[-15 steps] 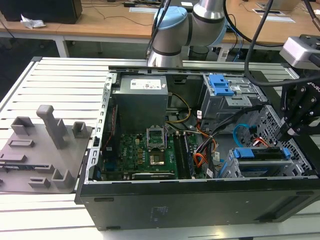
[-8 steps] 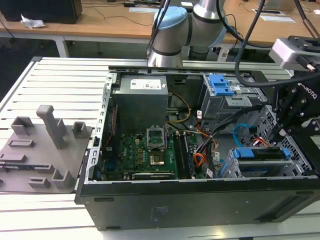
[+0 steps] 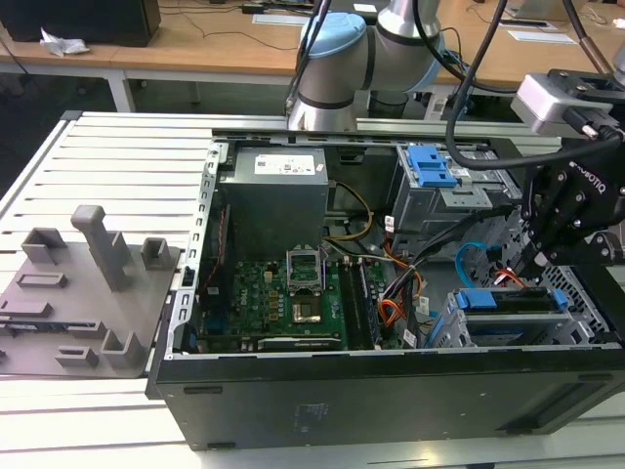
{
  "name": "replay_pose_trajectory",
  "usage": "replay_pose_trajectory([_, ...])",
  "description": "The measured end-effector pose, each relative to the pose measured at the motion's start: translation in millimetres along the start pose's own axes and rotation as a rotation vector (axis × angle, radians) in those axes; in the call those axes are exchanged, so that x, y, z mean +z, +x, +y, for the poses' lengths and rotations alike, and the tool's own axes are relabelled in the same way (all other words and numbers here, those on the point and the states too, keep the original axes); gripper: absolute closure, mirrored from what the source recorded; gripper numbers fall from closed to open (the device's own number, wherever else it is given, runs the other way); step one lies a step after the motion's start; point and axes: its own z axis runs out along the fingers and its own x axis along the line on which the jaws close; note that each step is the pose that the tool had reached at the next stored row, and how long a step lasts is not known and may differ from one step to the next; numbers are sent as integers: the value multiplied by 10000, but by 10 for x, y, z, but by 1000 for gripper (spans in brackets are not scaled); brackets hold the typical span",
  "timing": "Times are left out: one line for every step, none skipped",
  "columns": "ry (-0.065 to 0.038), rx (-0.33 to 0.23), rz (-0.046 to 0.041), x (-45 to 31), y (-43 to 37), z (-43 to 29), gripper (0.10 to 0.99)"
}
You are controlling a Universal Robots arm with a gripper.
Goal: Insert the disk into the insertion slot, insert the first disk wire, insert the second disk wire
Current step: 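Insert the first disk wire, then insert the second disk wire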
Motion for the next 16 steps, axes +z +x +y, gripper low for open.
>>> replay_pose_trajectory([0, 2, 0, 0, 0, 1, 980])
replay_pose_trajectory([0, 1, 0, 0, 0, 1, 980])
replay_pose_trajectory([0, 1, 0, 0, 0, 1, 980])
replay_pose_trajectory([0, 2, 0, 0, 0, 2, 980])
replay_pose_trajectory([-1, 1, 0, 0, 0, 2, 980])
replay_pose_trajectory([0, 1, 0, 0, 0, 2, 980])
replay_pose_trajectory([0, 1, 0, 0, 0, 2, 980])
replay_pose_trajectory([0, 1, 0, 0, 0, 2, 980])
replay_pose_trajectory([0, 1, 0, 0, 0, 2, 980])
replay_pose_trajectory([0, 1, 0, 0, 0, 3, 980])
replay_pose_trajectory([0, 1, -1, 1, 0, 3, 980])
replay_pose_trajectory([0, 1, 0, 0, 0, 3, 980])
replay_pose_trajectory([0, 2, 0, 0, 0, 3, 980])
replay_pose_trajectory([0, 2, 0, 0, 0, 4, 973])
replay_pose_trajectory([0, 2, 0, 0, 0, 4, 851])
replay_pose_trajectory([0, 1, 0, 0, 0, 4, 792])
